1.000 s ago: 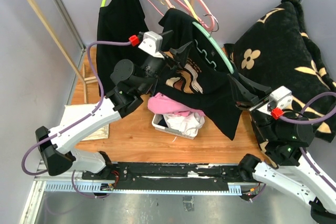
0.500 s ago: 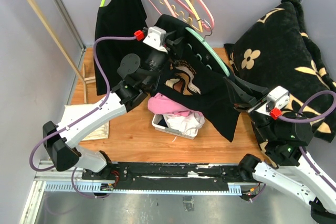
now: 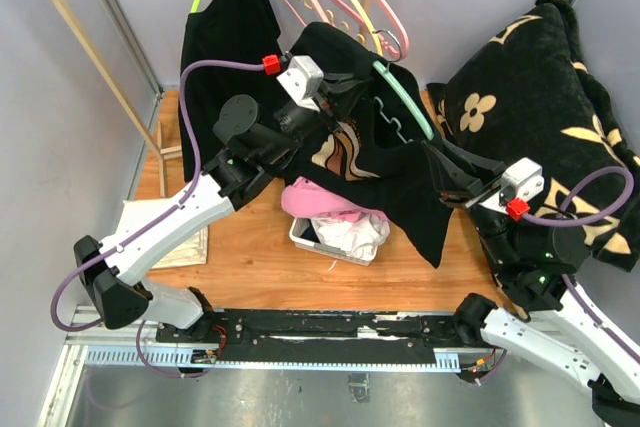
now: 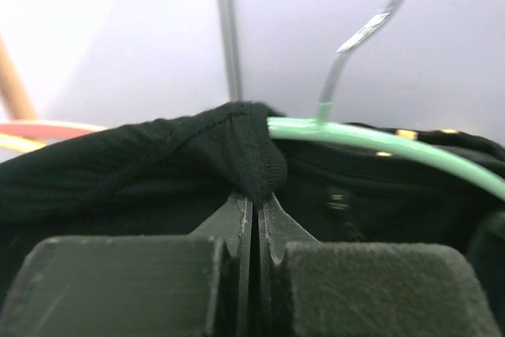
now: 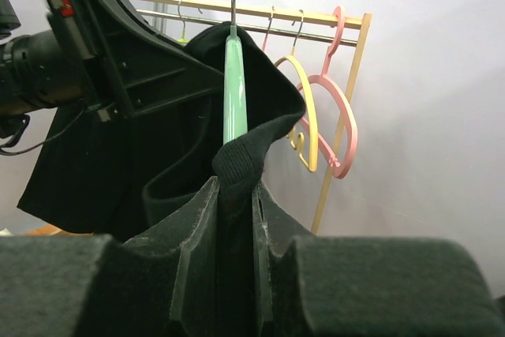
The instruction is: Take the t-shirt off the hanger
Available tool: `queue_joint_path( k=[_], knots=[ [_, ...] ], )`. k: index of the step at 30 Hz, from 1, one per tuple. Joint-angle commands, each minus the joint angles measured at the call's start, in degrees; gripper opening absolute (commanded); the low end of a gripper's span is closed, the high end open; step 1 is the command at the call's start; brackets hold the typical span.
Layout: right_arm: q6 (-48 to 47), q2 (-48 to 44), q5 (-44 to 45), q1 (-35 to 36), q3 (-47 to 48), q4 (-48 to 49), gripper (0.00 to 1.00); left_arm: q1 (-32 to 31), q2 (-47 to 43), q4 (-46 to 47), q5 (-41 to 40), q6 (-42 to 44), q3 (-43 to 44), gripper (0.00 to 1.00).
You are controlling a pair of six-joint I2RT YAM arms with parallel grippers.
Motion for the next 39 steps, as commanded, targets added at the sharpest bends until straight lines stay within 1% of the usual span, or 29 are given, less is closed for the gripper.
queue_joint_path(
  k=[1,4,7,8,11,12,13,14,16,20,24,33,36,39],
  knots=[
    [1.0,1.6,1.7,-0.1,-0.5,8.4,0.01,-0.4,0.1,-2.9,19.0,-3.0,3.4,0.00],
    [1.2,1.9,1.9,-0.2,-0.9,9.2,0.01,-0.5,0.3,-4.2,20.7,-3.9,3.3,0.00],
    [1.2,1.6,2.6,-0.1,-1.3,9.3,0.01,-0.5,-0.1,-5.4,18.8,-3.5,2.8,0.02],
    [1.1,1.4,2.8,-0.1,-1.6,9.6,0.01,-0.5,-0.4,-5.9,17.4,-3.3,2.5,0.08],
    [0.9,0.8,3.3,-0.2,-2.1,9.7,0.01,-0.5,-1.8,-6.5,12.6,-2.9,1.2,0.40],
    [0.8,0.8,3.4,-0.2,-2.2,9.6,0.01,-0.4,-2.4,-6.3,11.2,-2.9,0.7,0.53],
    [0.8,0.7,3.5,-0.1,-2.2,9.5,0.01,-0.4,-3.1,-5.6,9.7,-2.8,0.0,0.63],
    [0.8,0.5,3.5,-0.1,-2.3,9.4,0.01,-0.4,-4.0,-4.8,8.6,-2.8,-0.8,0.70],
    [0.7,0.5,3.3,-0.1,-2.2,9.1,0.01,-0.4,-5.9,-2.5,7.4,-2.7,-2.7,0.79],
    [0.8,0.8,2.9,-0.2,-1.9,8.2,0.01,-0.5,-8.4,0.6,6.5,-1.6,-4.1,0.81],
    [1.4,1.0,2.0,-0.1,-1.5,7.4,0.01,-0.5,-8.8,3.2,6.1,0.7,-3.4,0.81],
    [2.2,1.9,0.2,-0.1,-0.3,5.6,0.01,-0.4,-2.0,5.6,6.7,7.1,2.5,0.80],
    [2.5,1.9,-0.1,-0.1,-0.2,5.6,0.01,-0.4,0.2,4.8,5.7,8.0,4.2,0.78],
    [2.6,1.8,-0.3,-0.1,-0.2,5.5,0.01,-0.5,1.1,4.6,5.0,8.0,4.4,0.71]
  ],
)
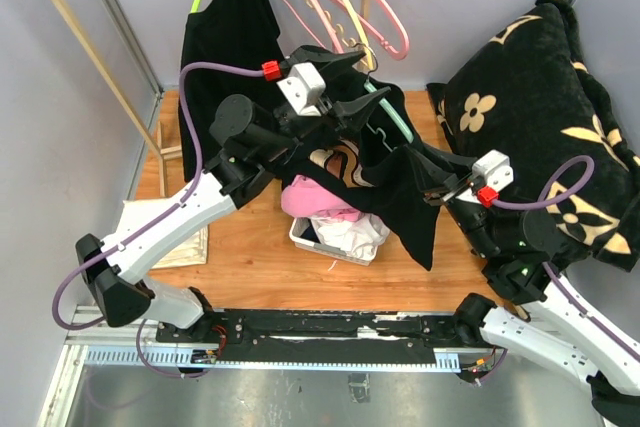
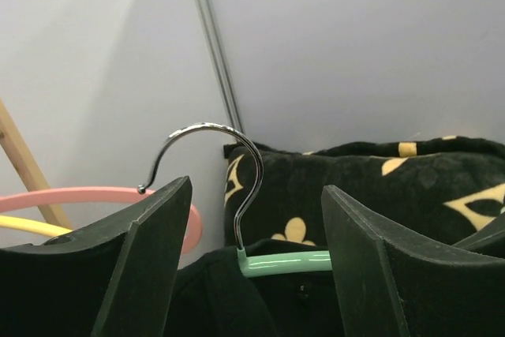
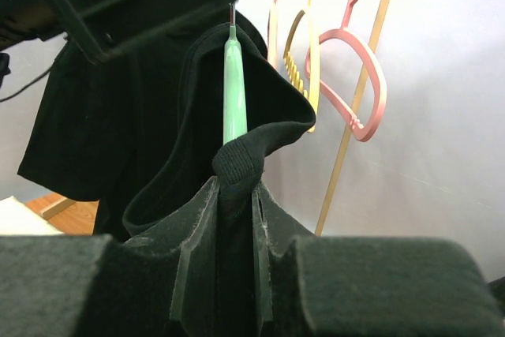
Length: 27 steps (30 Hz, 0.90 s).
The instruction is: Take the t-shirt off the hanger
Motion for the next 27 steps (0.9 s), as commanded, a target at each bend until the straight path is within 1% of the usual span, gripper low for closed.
queue_joint_path(
  k=[1,5,9,11,12,14,23,24,25,26,27],
  knots=[
    [1.0,-1.0,-1.4,-0.1,2.6,4.7,0.01,-0.1,1.1,1.1,-1.8,1.8,1.9,0.68],
    [1.2,-1.3,-1.6,-0.1,2.6,4.7,0.01,-0.1,1.6,0.3,-2.9,1.7,1.9,0.56],
    [1.4,-1.6,-1.6,-0.1,2.7,4.7,0.01,-0.1,1.6,0.2,-3.7,1.3,1.6,0.40],
    [1.4,-1.8,-1.7,-0.1,2.6,4.7,0.01,-0.2,1.7,0.1,-4.0,1.2,1.5,0.34],
    [1.4,-1.8,-1.7,-0.2,2.6,4.8,0.01,-0.1,1.9,-0.2,-4.0,1.2,1.6,0.32],
    [1.5,-1.8,-1.9,-0.1,2.8,4.8,0.01,-0.2,2.1,-0.5,-4.2,0.9,1.9,0.31],
    [1.5,-1.7,-2.3,-0.1,3.2,4.8,0.01,-0.1,2.7,-2.4,-4.9,0.3,2.0,0.29],
    [1.5,-1.6,-2.4,-0.2,3.3,4.8,0.01,-0.2,2.9,-2.7,-5.0,0.2,2.0,0.27],
    [1.5,-1.5,-2.5,-0.1,3.4,4.8,0.01,-0.2,2.9,-2.9,-5.2,0.1,2.1,0.23],
    [1.5,-1.4,-2.6,-0.2,3.4,4.8,0.01,-0.2,3.0,-3.2,-5.4,-0.1,2.3,0.18],
    [1.5,-1.3,-2.7,-0.1,3.5,4.8,0.01,-0.2,3.1,-3.3,-5.6,-0.4,2.6,0.09]
  ],
)
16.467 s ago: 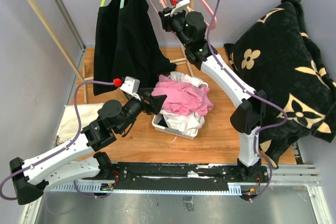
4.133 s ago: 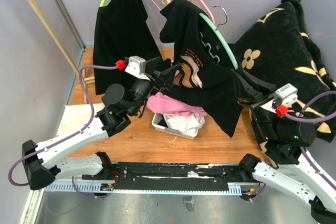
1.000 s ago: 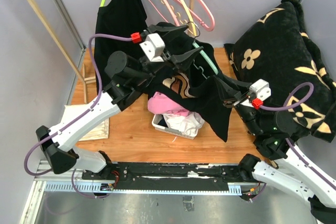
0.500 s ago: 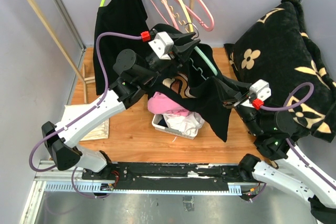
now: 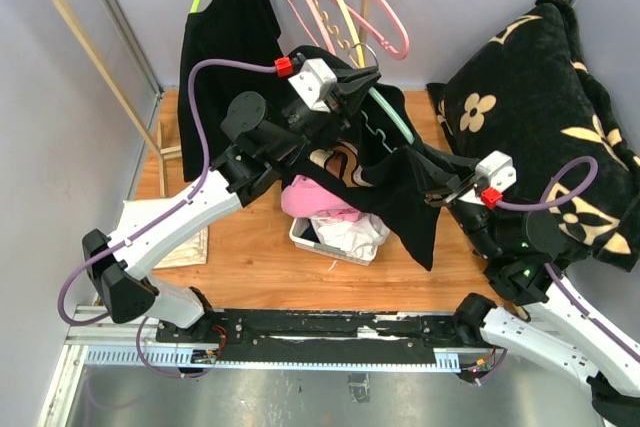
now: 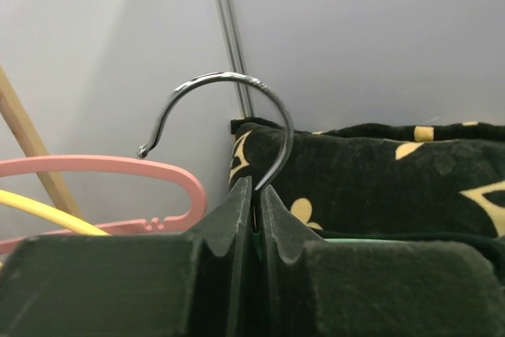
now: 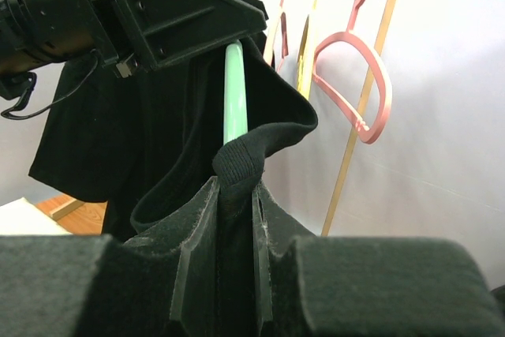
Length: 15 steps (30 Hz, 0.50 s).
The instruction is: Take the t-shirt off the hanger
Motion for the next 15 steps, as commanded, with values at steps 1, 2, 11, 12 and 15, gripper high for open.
queue_joint_path(
  k=[1,2,11,12,15],
  knots=[
    [0.4,-0.7,-1.6,-0.1,3.4,5.1,0.01,-0.1,0.7,-1.1,-1.9,-0.9,2.4,0.02],
    [0.3,-0.6,-1.5,-0.1,3.4,5.0,0.01,-0.1,0.6,-1.1,-2.4,-1.3,2.7,0.01],
    [0.1,-0.9,0.1,-0.1,6.1,-2.3,0.60,-0.1,1.2,-3.6,-10.5,-0.2,9.5,0.01],
    [0.0,-1.1,0.3,-0.1,6.2,-3.1,0.64,-0.1,1.4,-3.9,-11.2,0.3,10.4,0.00],
    [-0.4,-2.0,0.9,-0.2,6.0,-5.0,0.69,0.0,2.0,-5.0,-12.6,1.2,13.0,0.01]
  ],
)
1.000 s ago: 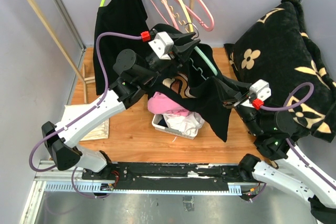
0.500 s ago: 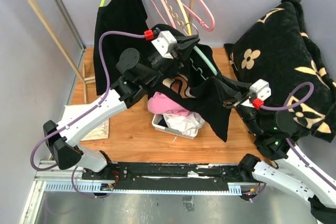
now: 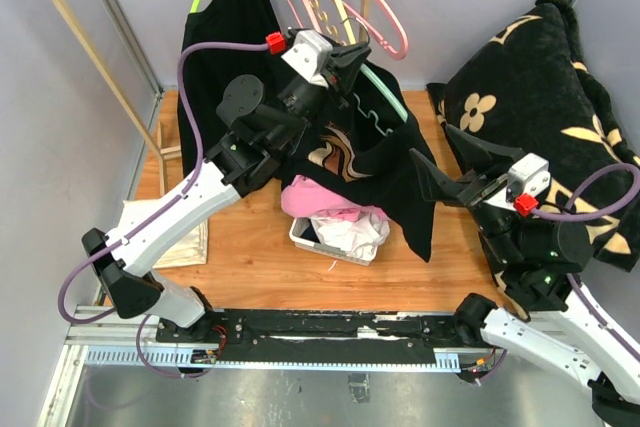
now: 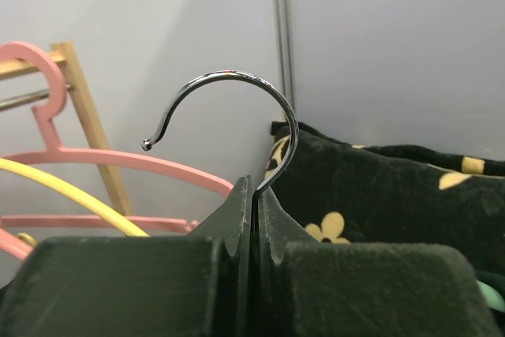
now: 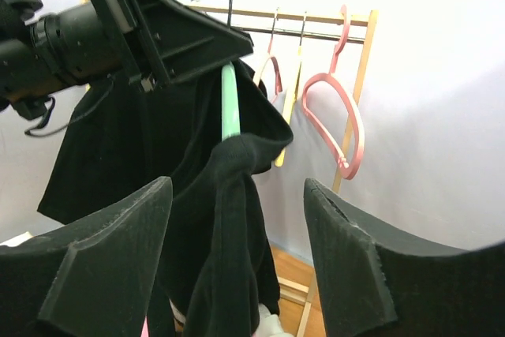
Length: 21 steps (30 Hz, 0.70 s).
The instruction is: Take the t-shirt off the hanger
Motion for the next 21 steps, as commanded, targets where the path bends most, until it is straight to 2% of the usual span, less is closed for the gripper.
queue_joint_path(
  k=[1,12,21],
  knots=[
    [-0.7,-1.3,1.1,-0.1,1.3,-3.8,0.70,0.4,0.2,0.9,-4.4,2.2,6.3,0.00],
    [1.0,-4.6,2.4,-0.2,-1.8,-9.1,0.70,1.7,2.5,-3.1,-5.1,3.6,14.4,0.01],
    [3.0,-6.0,4.5,-0.2,-4.9,-10.3,0.55,2.2,4.2,-5.2,-5.3,4.2,19.0,0.01]
  ],
)
